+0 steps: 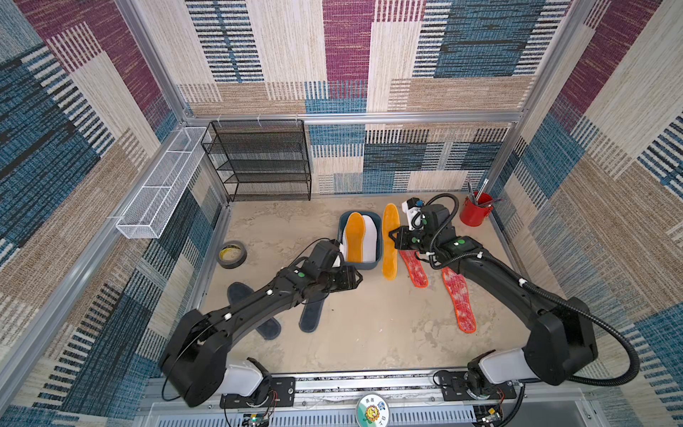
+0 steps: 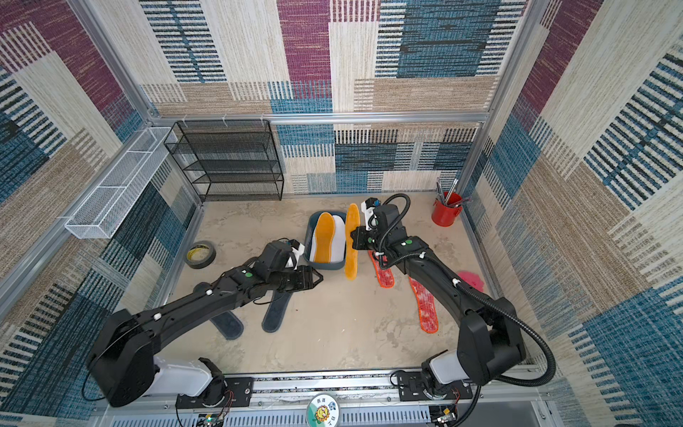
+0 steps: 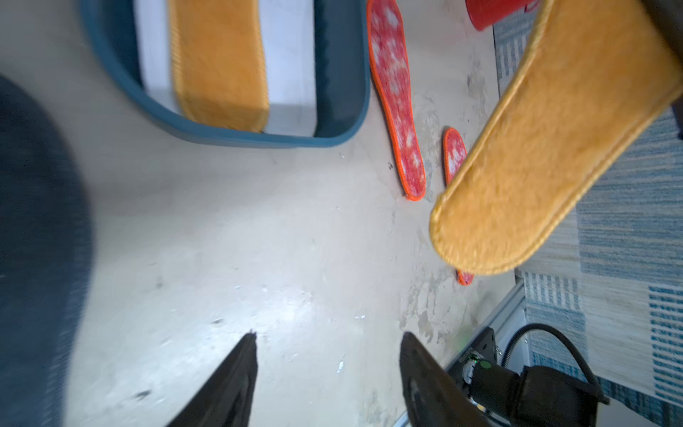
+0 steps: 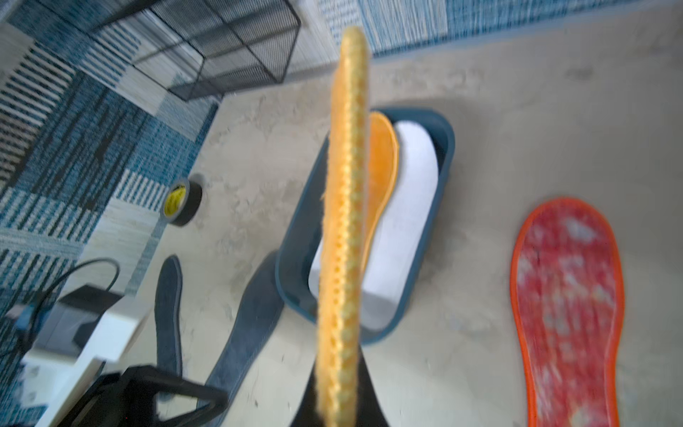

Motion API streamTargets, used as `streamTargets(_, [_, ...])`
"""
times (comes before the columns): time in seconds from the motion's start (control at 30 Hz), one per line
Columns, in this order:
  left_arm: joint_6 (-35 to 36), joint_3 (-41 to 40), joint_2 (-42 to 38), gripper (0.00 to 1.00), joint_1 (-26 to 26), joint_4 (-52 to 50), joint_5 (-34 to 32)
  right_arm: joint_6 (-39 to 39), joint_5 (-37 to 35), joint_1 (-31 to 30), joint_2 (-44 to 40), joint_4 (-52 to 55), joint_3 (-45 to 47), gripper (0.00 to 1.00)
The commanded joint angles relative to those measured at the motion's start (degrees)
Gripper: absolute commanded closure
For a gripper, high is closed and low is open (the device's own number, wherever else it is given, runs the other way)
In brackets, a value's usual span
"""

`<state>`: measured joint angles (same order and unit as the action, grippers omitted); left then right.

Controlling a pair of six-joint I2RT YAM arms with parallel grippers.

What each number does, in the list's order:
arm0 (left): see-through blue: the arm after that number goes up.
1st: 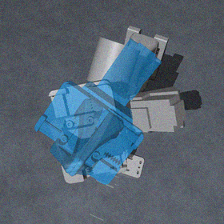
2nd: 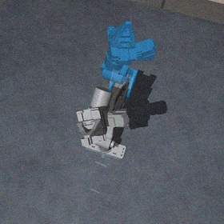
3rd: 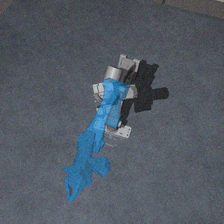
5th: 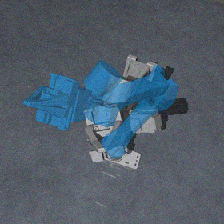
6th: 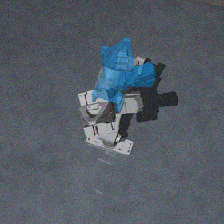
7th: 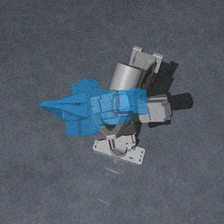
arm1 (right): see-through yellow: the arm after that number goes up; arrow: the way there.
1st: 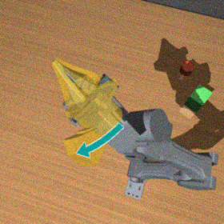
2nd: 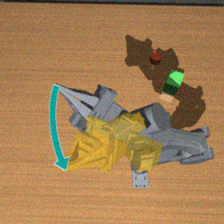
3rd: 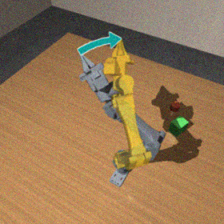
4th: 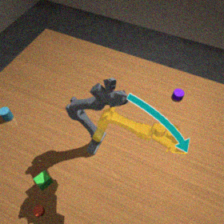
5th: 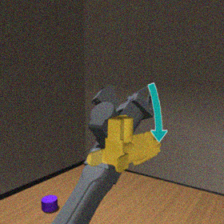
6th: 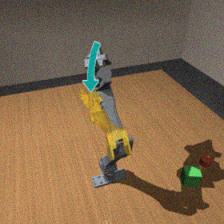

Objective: Put the insoles into the storage box
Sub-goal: Place the insole in the storage box.

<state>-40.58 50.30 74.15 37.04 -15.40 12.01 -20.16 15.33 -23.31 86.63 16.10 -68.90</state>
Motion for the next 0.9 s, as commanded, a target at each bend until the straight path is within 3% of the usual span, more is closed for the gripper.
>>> streamTargets(0.0, [3.95, -2.23, -7.36, 0.29, -2.7, -4.28, -6.04, 2.86, 2.91, 0.11, 6.35, -1.03, -5.96, 1.0])
streamTargets(0.2, [8.58, -3.38, -18.07, 0.15, -5.63, -10.56, -11.59, 7.3, 6.09, 0.37, 20.71, -1.07, -19.75, 1.0])
streamTargets(0.43, [9.55, -4.72, -23.33, 0.13, -7.46, -12.9, -13.89, 7.51, 8.67, 1.16, 31.05, 0.13, -32.52, 1.0])
streamTargets(0.87, [9.82, -5.74, -23.99, 0.13, -9.33, -12.95, -13.79, 1.6, 14.9, 2.61, 34.4, -6.81, -27.2, 1.0])
